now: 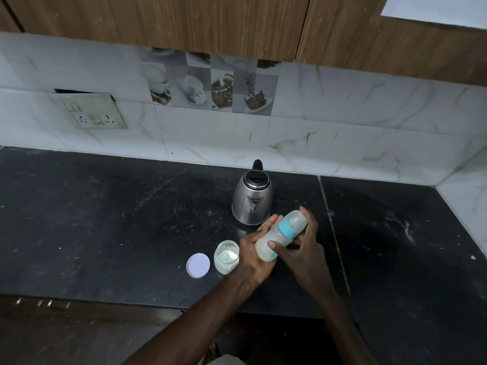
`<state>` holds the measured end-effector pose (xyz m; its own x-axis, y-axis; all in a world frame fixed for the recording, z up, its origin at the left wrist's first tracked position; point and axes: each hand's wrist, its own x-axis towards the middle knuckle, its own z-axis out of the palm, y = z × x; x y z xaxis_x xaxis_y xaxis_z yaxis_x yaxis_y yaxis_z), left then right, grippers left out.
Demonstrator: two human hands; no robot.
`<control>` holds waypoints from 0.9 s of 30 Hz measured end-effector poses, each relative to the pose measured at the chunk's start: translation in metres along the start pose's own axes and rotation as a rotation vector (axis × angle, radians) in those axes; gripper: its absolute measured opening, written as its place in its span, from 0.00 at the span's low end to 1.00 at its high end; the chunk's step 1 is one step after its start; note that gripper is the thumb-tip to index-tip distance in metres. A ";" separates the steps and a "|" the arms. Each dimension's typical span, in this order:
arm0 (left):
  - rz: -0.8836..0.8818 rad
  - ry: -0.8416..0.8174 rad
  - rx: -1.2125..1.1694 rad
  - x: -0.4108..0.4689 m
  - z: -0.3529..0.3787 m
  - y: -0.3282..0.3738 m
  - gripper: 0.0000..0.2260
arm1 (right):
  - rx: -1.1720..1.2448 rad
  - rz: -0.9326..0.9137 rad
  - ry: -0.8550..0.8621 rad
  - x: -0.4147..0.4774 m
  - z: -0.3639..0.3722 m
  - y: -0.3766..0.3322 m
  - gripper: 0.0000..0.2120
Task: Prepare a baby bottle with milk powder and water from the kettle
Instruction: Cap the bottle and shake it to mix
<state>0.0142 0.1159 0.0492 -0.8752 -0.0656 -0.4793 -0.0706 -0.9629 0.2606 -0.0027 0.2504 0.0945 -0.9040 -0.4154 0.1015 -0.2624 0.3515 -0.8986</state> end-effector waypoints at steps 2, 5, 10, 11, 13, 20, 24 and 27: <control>-0.016 -0.028 0.038 -0.001 -0.002 -0.001 0.21 | -0.012 -0.012 0.037 -0.001 0.001 -0.001 0.50; -0.035 -0.070 0.078 -0.002 0.000 -0.002 0.25 | 0.038 -0.028 0.102 0.005 -0.008 -0.010 0.50; 0.013 -0.015 0.128 0.001 0.000 0.003 0.32 | 0.279 -0.038 0.592 0.017 -0.018 -0.025 0.47; 0.013 -0.006 0.109 0.003 0.000 0.004 0.32 | 0.236 -0.006 0.560 0.014 -0.011 -0.026 0.47; -0.009 -0.002 0.069 0.005 -0.001 0.005 0.33 | 0.112 0.037 0.286 0.006 0.002 -0.021 0.47; 0.038 -0.046 0.087 0.007 -0.006 0.013 0.35 | 0.148 0.092 0.504 0.009 0.007 -0.022 0.46; 0.037 -0.083 0.083 0.009 -0.009 0.017 0.37 | 0.051 0.112 0.322 0.002 0.017 -0.018 0.46; 0.083 -0.080 0.120 0.009 -0.007 0.023 0.36 | 0.219 0.195 0.562 0.017 0.005 -0.027 0.43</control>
<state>0.0076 0.0912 0.0453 -0.9156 -0.1182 -0.3843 -0.0484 -0.9165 0.3971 -0.0093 0.2300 0.1184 -0.9831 0.1638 0.0819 -0.0533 0.1722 -0.9836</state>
